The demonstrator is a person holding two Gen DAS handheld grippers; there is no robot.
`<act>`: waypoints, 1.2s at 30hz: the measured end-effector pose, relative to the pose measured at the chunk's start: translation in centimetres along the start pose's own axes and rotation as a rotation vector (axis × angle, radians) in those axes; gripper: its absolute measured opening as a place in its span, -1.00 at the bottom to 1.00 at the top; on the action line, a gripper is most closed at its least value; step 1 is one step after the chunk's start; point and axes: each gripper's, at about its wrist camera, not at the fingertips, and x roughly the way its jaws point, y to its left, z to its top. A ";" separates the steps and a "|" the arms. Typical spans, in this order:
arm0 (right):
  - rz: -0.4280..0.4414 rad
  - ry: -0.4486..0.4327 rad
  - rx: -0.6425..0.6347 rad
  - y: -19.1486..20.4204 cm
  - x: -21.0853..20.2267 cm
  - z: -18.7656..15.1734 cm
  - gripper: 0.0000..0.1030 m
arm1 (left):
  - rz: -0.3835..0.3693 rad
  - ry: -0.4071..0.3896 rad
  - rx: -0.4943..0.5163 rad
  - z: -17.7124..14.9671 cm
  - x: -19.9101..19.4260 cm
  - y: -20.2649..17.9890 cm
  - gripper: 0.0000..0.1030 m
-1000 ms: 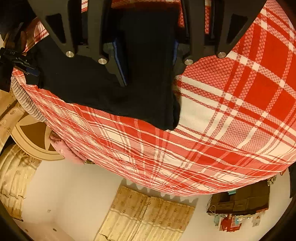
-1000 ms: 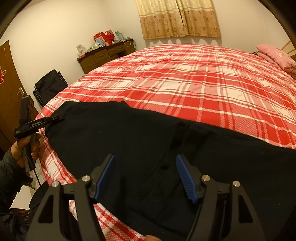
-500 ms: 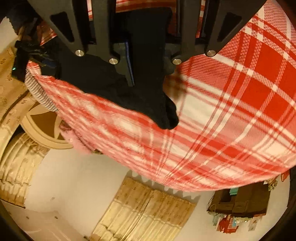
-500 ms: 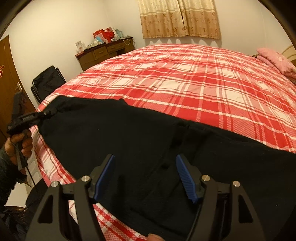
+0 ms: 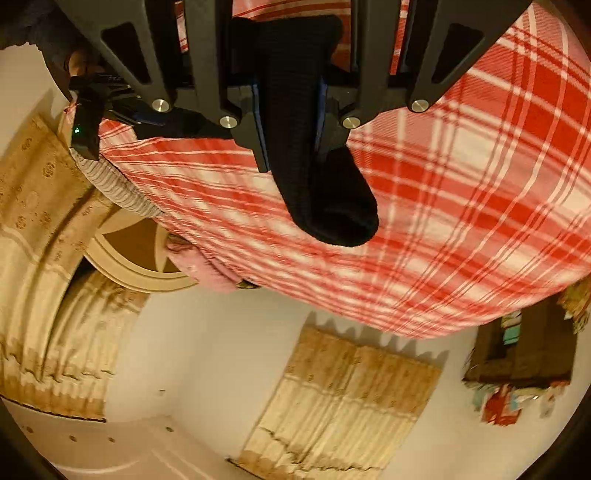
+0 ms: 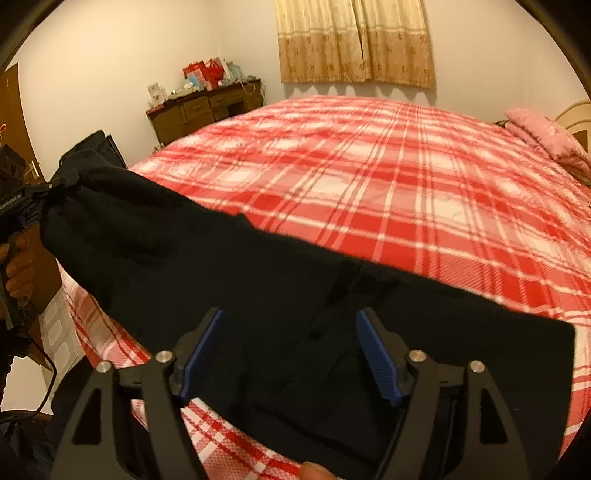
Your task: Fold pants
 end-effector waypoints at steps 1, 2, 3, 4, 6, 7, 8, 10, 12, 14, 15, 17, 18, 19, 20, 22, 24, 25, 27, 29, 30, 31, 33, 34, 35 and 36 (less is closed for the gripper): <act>-0.002 -0.006 0.000 -0.1 -0.4 0.1 0.54 | -0.011 -0.001 0.012 0.4 0.1 -1.0 -0.57; -0.010 -0.012 -0.002 -0.2 -0.8 0.2 0.54 | -0.017 -0.002 0.018 0.6 0.2 -1.3 -0.58; -0.016 -0.017 -0.002 -0.3 -1.1 0.2 0.54 | -0.030 -0.002 0.028 0.9 0.4 -2.1 -0.58; -0.021 -0.024 0.000 -0.5 -1.5 0.2 0.54 | -0.047 -0.002 0.048 1.2 0.6 -3.1 -0.58; -0.029 -0.035 0.014 -1.1 -2.3 0.2 0.54 | -0.058 0.003 0.081 1.6 1.2 -4.6 -0.58; -0.036 -0.041 0.024 -1.6 -2.8 0.2 0.54 | -0.067 0.007 0.095 1.7 1.6 -5.3 -0.58; -0.042 -0.045 0.032 -2.0 -3.1 0.2 0.54 | -0.075 0.010 0.103 1.8 1.9 -5.7 -0.58; -0.063 -0.050 0.053 -3.1 -4.0 0.0 0.54 | -0.094 0.025 0.125 1.9 3.0 -6.9 -0.58; -0.087 -0.055 0.075 -4.2 -4.7 -0.3 0.54 | -0.111 0.040 0.141 1.8 4.0 -8.0 -0.59; -0.101 -0.054 0.096 -5.2 -5.5 -0.8 0.54 | -0.134 0.058 0.146 1.8 5.2 -9.0 -0.59; -0.107 -0.055 0.104 -5.6 -5.8 -1.1 0.54 | -0.146 0.062 0.151 1.8 5.4 -9.3 -0.59; -0.123 -0.052 0.114 -6.5 -6.4 -1.8 0.54 | -0.171 0.070 0.155 2.0 6.2 -10.6 -0.59; -0.131 -0.051 0.118 -6.8 -6.6 -2.1 0.54 | -0.184 0.072 0.158 2.1 6.5 -11.4 -0.59; -0.138 -0.049 0.123 -7.2 -6.8 -2.3 0.54 | -0.198 0.075 0.164 2.2 6.9 -12.1 -0.59; -0.145 -0.045 0.130 -7.7 -7.0 -2.8 0.54 | -0.209 0.078 0.171 2.3 7.2 -12.9 -0.59; -0.154 -0.043 0.140 -8.4 -7.2 -3.3 0.54 | -0.230 0.089 0.189 2.4 7.9 -14.3 -0.59; -0.164 -0.044 0.159 -9.2 -7.5 -4.0 0.54 | -0.249 0.104 0.200 2.5 8.7 -15.8 -0.59; -0.165 -0.043 0.173 -9.7 -7.6 -4.2 0.54 | -0.258 0.111 0.207 2.4 9.1 -16.4 -0.60; -0.168 -0.049 0.190 -10.4 -7.9 -4.4 0.54 | -0.278 0.127 0.218 2.4 9.7 -17.6 -0.64; -0.175 -0.060 0.203 -11.0 -8.3 -4.5 0.54 | -0.303 0.142 0.231 2.3 10.4 -18.8 -0.85; -0.176 -0.065 0.207 -11.1 -8.6 -4.5 0.54 | -0.309 0.147 0.237 2.4 10.7 -19.3 -0.90; -0.181 -0.073 0.212 -11.4 -8.8 -4.5 0.54 | -0.321 0.155 0.247 2.3 11.1 -20.0 -0.92; -0.192 -0.086 0.221 -12.0 -9.3 -4.7 0.54 | -0.344 0.194 0.264 1.7 12.4 -21.2 -0.92; -0.195 -0.090 0.227 -12.2 -9.4 -4.7 0.54 | -0.344 0.219 0.271 1.4 13.1 -21.8 -0.92; -0.197 -0.092 0.237 -12.6 -9.5 -4.8 0.54 | -0.330 0.241 0.284 0.7 14.0 -22.2 -0.92; -0.199 -0.092 0.249 -12.9 -9.6 -4.9 0.54 | -0.317 0.242 0.299 0.3 14.4 -22.4 -0.92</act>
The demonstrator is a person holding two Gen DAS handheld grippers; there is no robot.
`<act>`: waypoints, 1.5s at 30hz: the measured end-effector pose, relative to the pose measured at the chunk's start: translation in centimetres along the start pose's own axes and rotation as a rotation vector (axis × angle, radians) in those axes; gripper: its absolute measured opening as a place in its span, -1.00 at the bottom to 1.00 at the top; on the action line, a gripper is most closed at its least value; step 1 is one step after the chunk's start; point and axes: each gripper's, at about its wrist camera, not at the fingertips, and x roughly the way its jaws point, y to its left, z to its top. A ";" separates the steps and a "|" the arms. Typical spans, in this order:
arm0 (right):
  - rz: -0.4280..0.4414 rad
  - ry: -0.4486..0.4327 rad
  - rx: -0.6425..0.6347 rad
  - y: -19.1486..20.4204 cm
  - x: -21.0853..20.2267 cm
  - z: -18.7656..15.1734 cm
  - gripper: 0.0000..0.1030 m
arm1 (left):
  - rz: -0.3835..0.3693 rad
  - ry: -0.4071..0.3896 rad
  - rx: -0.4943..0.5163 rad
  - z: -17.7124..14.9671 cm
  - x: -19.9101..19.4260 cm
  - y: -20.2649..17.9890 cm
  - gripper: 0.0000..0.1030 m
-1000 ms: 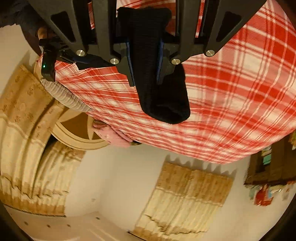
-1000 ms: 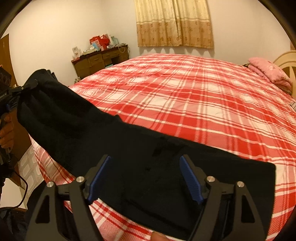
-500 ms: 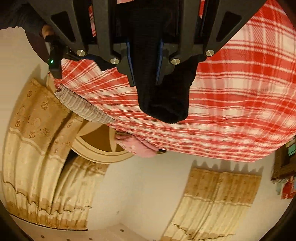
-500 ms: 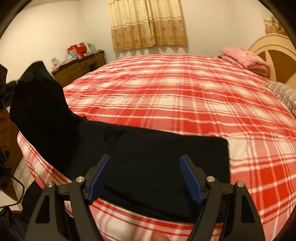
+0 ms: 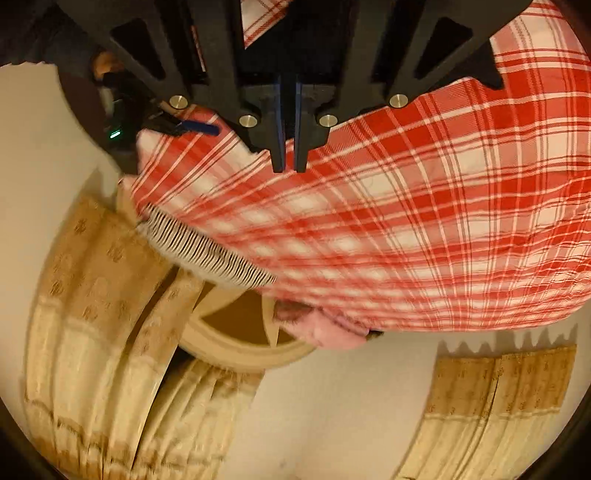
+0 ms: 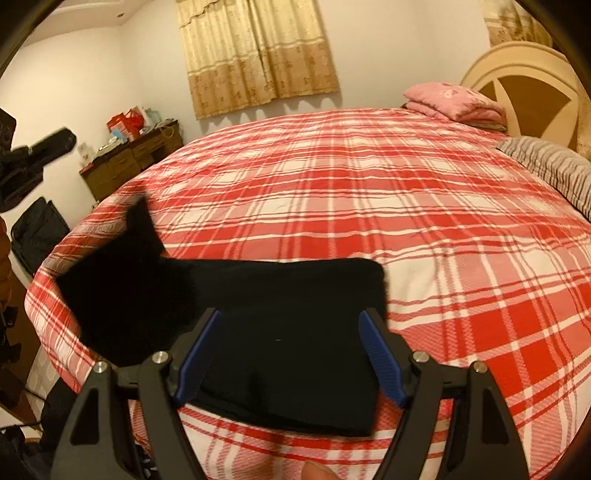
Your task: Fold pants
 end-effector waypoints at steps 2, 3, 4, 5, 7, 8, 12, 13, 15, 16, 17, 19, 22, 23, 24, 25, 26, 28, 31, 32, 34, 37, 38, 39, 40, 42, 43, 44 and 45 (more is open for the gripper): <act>0.001 0.000 0.010 -0.5 0.0 0.0 0.54 | 0.002 0.008 0.014 -0.7 0.6 -0.1 -0.92; 0.009 0.000 0.015 -0.6 0.0 -0.1 0.55 | -0.012 0.003 0.005 -1.3 0.5 0.1 -0.92; 0.030 0.002 0.022 -0.7 0.0 -0.1 0.62 | -0.005 -0.004 0.011 -1.6 0.1 0.2 -0.92; 0.074 0.003 0.035 -1.0 -0.1 -0.3 0.67 | 0.020 -0.009 0.019 -1.9 -0.2 0.3 -0.92; 0.137 0.002 0.060 -1.1 -0.1 -0.5 0.76 | 0.054 -0.011 0.021 -2.6 -0.8 1.0 -0.91; 0.174 0.012 0.080 -1.1 0.2 -0.5 0.76 | 0.064 -0.011 0.013 -3.1 -1.2 1.6 -0.91; 0.258 0.048 0.125 -0.3 1.2 -0.3 0.76 | 0.212 0.013 0.011 -5.1 -1.6 4.1 -0.91; 0.275 0.054 0.135 0.1 1.4 -0.2 0.76 | 0.255 0.026 0.011 -5.8 -1.6 4.9 -0.90; 0.315 0.067 0.160 0.6 2.0 0.0 0.71 | 0.322 0.047 -0.006 -6.8 -1.8 6.3 -0.90; 0.333 0.074 0.164 1.0 2.3 0.1 0.65 | 0.337 0.054 -0.037 -7.5 -1.9 7.3 -0.90; 0.344 0.083 0.156 1.7 2.7 0.2 0.62 | 0.350 0.054 -0.066 -8.0 -2.1 8.1 -0.90; 0.343 0.108 0.141 2.6 3.7 0.2 0.46 | 0.369 0.061 -0.100 -8.9 -2.1 9.3 -0.89; 0.333 0.163 0.122 3.6 5.4 0.0 0.41 | 0.381 0.085 -0.134 -9.9 -2.1 10.5 -0.45; 0.322 0.181 0.118 4.0 6.0 -0.2 0.41 | 0.364 0.086 -0.147 -10.1 -2.0 10.8 0.02; 0.313 0.187 0.115 4.2 6.3 -0.2 0.41 | 0.333 0.069 -0.167 -10.5 -2.3 11.0 0.26; 0.306 0.190 0.110 4.5 6.7 -0.2 0.42 | 0.315 0.049 -0.188 -10.9 -2.6 11.3 0.63; 0.303 0.192 0.107 4.7 6.9 -0.1 0.42 | 0.334 0.046 -0.200 -11.2 -2.7 11.5 0.73; 0.296 0.193 0.102 5.0 7.2 0.1 0.42 | 0.359 0.061 -0.209 -11.5 -2.5 12.0 0.73; 0.291 0.198 0.104 5.4 8.0 0.4 0.24 | 0.357 0.052 -0.247 -12.3 -2.8 13.2 0.73; 0.292 0.205 0.103 5.6 8.2 0.4 0.22 | 0.358 0.054 -0.256 -12.6 -2.8 13.6 0.73; 0.287 0.208 0.099 5.6 8.3 0.5 0.11 | 0.370 0.056 -0.277 -13.1 -2.7 14.3 0.75; 0.290 0.206 0.111 5.4 8.3 0.7 -0.63 | 0.351 0.027 -0.307 -13.8 -3.0 14.9 0.77; 0.306 0.201 0.126 5.0 8.0 0.7 -0.65 | 0.350 0.023 -0.310 -13.8 -3.1 14.9 0.79; 0.319 0.196 0.133 5.0 7.7 0.8 -0.67 | 0.350 0.021 -0.312 -13.8 -3.2 14.9 0.81; 0.327 0.183 0.129 5.1 7.1 0.9 -0.68 | 0.349 0.016 -0.313 -13.8 -3.3 14.7 0.85; 0.330 0.152 0.106 5.4 5.8 1.2 -0.69 | 0.359 0.007 -0.319 -13.8 -3.5 14.7 0.92; 0.326 0.132 0.092 5.6 5.0 1.4 -0.70 | 0.361 0.000 -0.324 -13.7 -3.6 14.8 0.94; 0.321 0.101 0.075 5.8 3.8 1.7 -0.70 | 0.363 -0.012 -0.333 -13.7 -3.8 14.8 0.95; 0.317 0.080 0.063 5.9 2.9 2.0 -0.71 | 0.365 -0.018 -0.337 -13.6 -3.9 15.0 0.96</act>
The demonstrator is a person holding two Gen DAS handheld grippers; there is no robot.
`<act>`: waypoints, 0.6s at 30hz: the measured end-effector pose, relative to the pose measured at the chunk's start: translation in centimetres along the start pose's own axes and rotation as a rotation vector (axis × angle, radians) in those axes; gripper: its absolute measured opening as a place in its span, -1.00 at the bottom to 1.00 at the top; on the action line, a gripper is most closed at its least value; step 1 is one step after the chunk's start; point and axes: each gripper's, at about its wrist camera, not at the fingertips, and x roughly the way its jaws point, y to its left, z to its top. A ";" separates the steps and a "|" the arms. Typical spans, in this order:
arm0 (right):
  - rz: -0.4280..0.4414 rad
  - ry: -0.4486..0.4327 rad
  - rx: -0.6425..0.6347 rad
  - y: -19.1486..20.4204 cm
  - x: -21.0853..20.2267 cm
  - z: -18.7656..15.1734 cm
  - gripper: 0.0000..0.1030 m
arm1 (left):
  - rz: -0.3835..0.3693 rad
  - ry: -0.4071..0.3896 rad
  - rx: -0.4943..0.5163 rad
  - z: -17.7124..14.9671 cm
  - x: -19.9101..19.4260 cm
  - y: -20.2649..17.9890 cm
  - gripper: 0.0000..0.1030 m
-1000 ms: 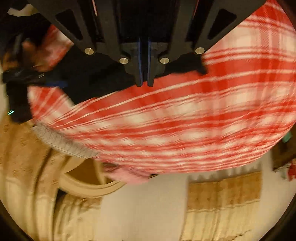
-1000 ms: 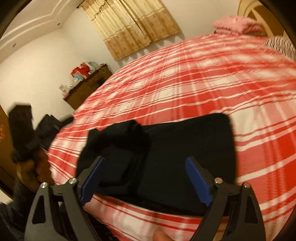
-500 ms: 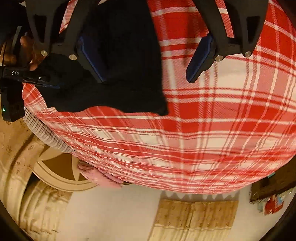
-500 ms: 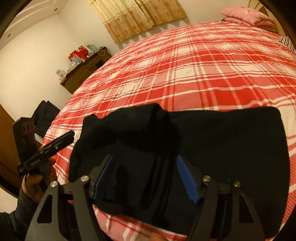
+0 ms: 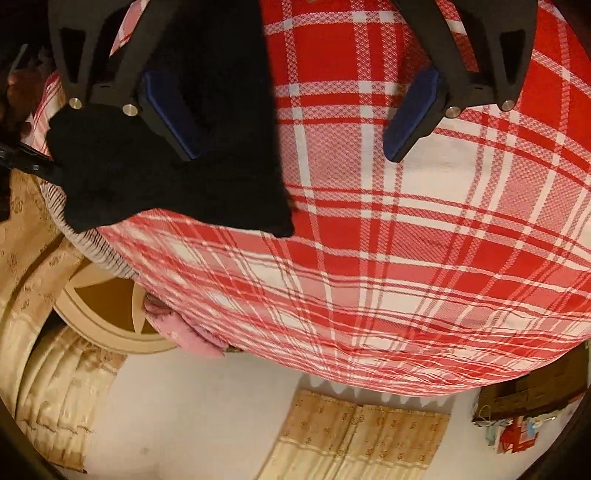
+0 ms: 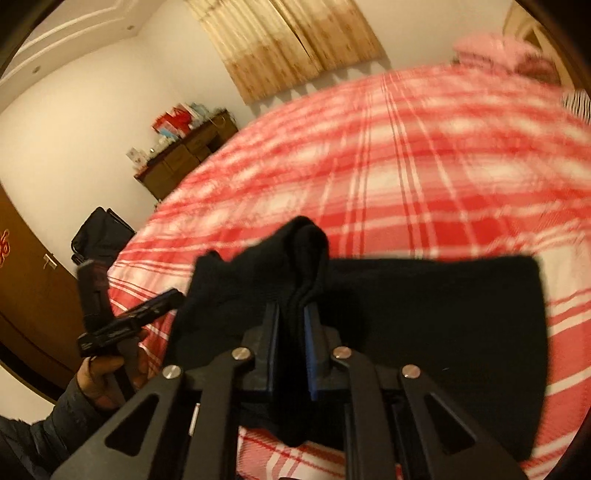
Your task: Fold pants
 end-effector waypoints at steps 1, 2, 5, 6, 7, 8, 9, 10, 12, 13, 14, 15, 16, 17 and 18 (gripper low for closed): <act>-0.008 -0.019 -0.014 0.4 -0.9 0.1 -0.71 | 0.005 -0.011 -0.005 0.1 -0.2 0.0 0.97; -0.021 -0.038 -0.025 0.6 -1.8 0.3 -0.71 | 0.006 -0.030 -0.008 0.2 -0.4 -0.1 0.97; -0.059 -0.062 -0.024 -0.1 -3.7 0.6 -0.71 | 0.011 -0.036 0.002 0.4 -0.3 -0.5 0.97; -0.077 -0.069 -0.020 -0.7 -4.1 0.6 -0.71 | 0.021 -0.033 0.012 0.4 -0.2 -0.7 0.97; -0.097 -0.074 -0.009 -1.5 -4.5 0.6 -0.71 | 0.027 -0.031 0.023 0.4 -0.1 -0.9 0.97; -0.111 -0.076 0.006 -2.1 -4.7 0.7 -0.71 | 0.033 -0.029 0.033 0.4 0.0 -1.1 0.97; -0.126 -0.078 0.024 -2.9 -5.0 0.6 -0.71 | 0.034 -0.023 0.041 0.4 0.1 -1.3 0.97; -0.144 -0.082 0.041 -3.8 -5.3 0.5 -0.71 | 0.030 -0.018 0.041 0.3 0.3 -1.3 0.97; -0.165 -0.085 0.067 -5.0 -5.7 0.5 -0.71 | 0.020 -0.007 0.040 0.3 0.6 -1.5 0.97; -0.175 -0.086 0.081 -5.7 -5.8 0.4 -0.71 | 0.016 -0.002 0.045 0.3 0.7 -1.8 0.97; -0.184 -0.083 0.096 -6.4 -5.9 0.2 -0.71 | 0.015 -0.001 0.054 0.3 0.8 -2.1 0.97; -0.190 -0.076 0.106 -7.0 -5.9 0.1 -0.71 | 0.015 -0.001 0.061 0.2 0.9 -2.4 0.97; -0.193 -0.072 0.111 -7.2 -5.8 -0.1 -0.71 | 0.012 -0.001 0.075 0.2 0.9 -2.8 0.97; -0.191 -0.057 0.123 -7.7 -5.5 -0.3 -0.71 | 0.012 -0.001 0.083 0.2 0.9 -3.1 0.97; -0.191 -0.046 0.133 -8.1 -5.2 -0.6 -0.71 | 0.013 -0.001 0.096 0.3 0.9 -3.5 0.97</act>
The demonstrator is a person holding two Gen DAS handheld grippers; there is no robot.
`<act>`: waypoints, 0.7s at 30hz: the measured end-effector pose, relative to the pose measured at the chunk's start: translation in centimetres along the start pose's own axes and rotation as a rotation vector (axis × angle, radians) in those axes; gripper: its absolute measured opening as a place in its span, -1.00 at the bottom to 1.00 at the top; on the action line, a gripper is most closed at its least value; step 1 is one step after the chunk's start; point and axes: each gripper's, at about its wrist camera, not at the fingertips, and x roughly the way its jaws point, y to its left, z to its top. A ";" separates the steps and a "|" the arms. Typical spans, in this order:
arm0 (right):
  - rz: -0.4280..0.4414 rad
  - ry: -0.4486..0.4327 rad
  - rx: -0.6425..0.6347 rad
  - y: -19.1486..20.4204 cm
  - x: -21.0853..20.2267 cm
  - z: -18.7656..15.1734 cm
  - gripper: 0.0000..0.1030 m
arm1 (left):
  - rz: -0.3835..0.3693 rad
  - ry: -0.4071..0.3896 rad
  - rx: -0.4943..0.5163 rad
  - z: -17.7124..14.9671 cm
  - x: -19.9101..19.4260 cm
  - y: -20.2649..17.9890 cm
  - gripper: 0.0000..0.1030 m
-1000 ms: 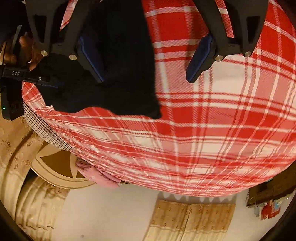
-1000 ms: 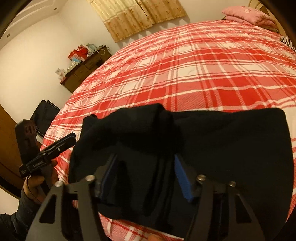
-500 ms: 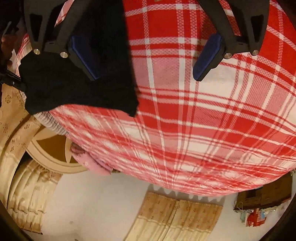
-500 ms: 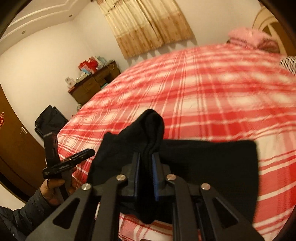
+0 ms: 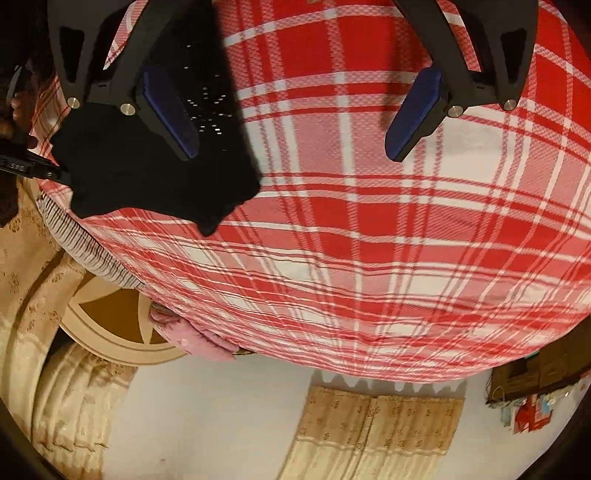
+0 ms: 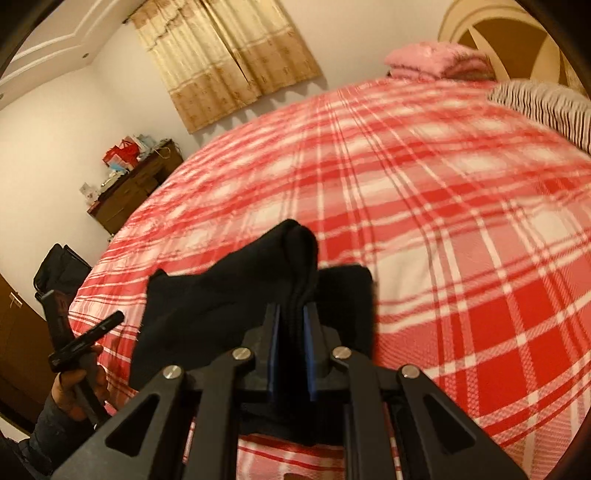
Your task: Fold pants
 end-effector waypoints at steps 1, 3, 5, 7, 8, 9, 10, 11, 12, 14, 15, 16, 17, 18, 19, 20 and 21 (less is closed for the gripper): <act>-0.002 0.009 0.007 -0.4 0.2 -0.1 -0.71 | 0.004 0.000 0.018 0.1 0.0 -0.5 0.97; -0.008 0.017 0.028 -1.2 0.8 -0.5 -0.71 | 0.020 -0.004 0.059 0.2 -0.1 -1.5 0.97; -0.006 0.017 0.053 -1.8 1.0 -0.8 -0.71 | 0.033 -0.009 0.089 0.3 -0.1 -2.0 0.97; -0.006 0.010 0.057 -2.0 0.8 -0.9 -0.71 | 0.046 -0.011 0.120 0.5 0.2 -2.8 0.97; -0.003 0.005 0.057 -1.9 0.7 -0.9 -0.71 | 0.044 -0.013 0.126 0.6 0.2 -3.1 0.97; -0.001 -0.002 0.056 -1.8 0.4 -0.9 -0.71 | 0.041 -0.014 0.130 0.7 0.4 -3.4 0.97; 0.000 -0.008 0.054 -1.7 0.2 -0.9 -0.71 | 0.039 -0.014 0.133 0.8 0.5 -3.7 0.97; -0.001 -0.017 0.050 -1.6 -0.1 -0.9 -0.71 | 0.038 -0.016 0.138 0.9 0.7 -4.0 0.97; -0.003 -0.026 0.048 -1.5 -0.4 -0.8 -0.71 | 0.038 -0.019 0.146 1.0 0.8 -4.3 0.97; -0.016 -0.023 0.051 -1.7 -0.4 -0.8 -0.71 | 0.051 -0.019 0.171 1.1 1.3 -5.0 0.97; -0.025 -0.018 0.057 -2.0 -0.2 -0.8 -0.71 | 0.060 -0.019 0.185 1.1 1.6 -5.3 0.97; -0.034 -0.011 0.067 -2.3 0.0 -0.9 -0.71 | 0.074 -0.023 0.201 1.0 2.0 -5.6 0.97; -0.039 -0.001 0.076 -2.6 0.3 -1.1 -0.71 | 0.089 -0.025 0.213 0.9 2.3 -5.8 0.97; -0.043 0.006 0.079 -2.9 0.5 -1.2 -0.71 | 0.104 -0.022 0.225 0.7 2.7 -5.9 0.97; -0.051 0.011 0.073 -2.9 0.6 -1.3 -0.71 | 0.113 -0.015 0.234 0.5 3.2 -6.0 0.97; -0.062 0.011 0.062 -2.7 0.6 -1.3 -0.71 | 0.112 -0.009 0.235 0.4 3.5 -6.1 0.97; -0.067 0.010 0.051 -2.5 0.5 -1.3 -0.68 | 0.109 -0.004 0.231 0.1 3.9 -6.0 0.97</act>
